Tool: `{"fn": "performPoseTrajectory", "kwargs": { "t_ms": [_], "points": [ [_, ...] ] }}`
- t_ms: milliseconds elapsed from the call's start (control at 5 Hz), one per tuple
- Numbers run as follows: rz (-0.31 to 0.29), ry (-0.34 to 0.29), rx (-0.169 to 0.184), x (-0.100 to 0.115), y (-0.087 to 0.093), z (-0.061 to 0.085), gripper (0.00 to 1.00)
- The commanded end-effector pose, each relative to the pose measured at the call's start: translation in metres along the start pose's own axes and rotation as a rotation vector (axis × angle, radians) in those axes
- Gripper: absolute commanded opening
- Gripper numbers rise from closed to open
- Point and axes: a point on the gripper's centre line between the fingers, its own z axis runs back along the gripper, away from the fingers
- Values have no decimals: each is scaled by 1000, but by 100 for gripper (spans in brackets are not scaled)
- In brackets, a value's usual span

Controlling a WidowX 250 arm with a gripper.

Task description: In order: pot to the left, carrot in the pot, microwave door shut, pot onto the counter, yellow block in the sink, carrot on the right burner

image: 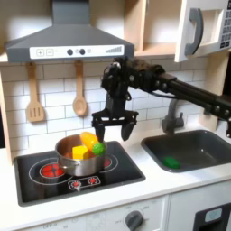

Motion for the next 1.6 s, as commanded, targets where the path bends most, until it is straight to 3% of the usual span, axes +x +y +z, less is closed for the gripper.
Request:
{"fn": "performPoseTrajectory", "kwargs": {
  "t_ms": [0, 400, 1000, 1400],
  "points": [
    [-21, 6, -19, -16, -24, 11, 100],
    [-28, 2, -33, -30, -44, 27, 100],
    [-134, -8, -96, -43, -82, 39, 100],
    [-244, -20, -137, -46, -111, 43, 100]
  ]
}}
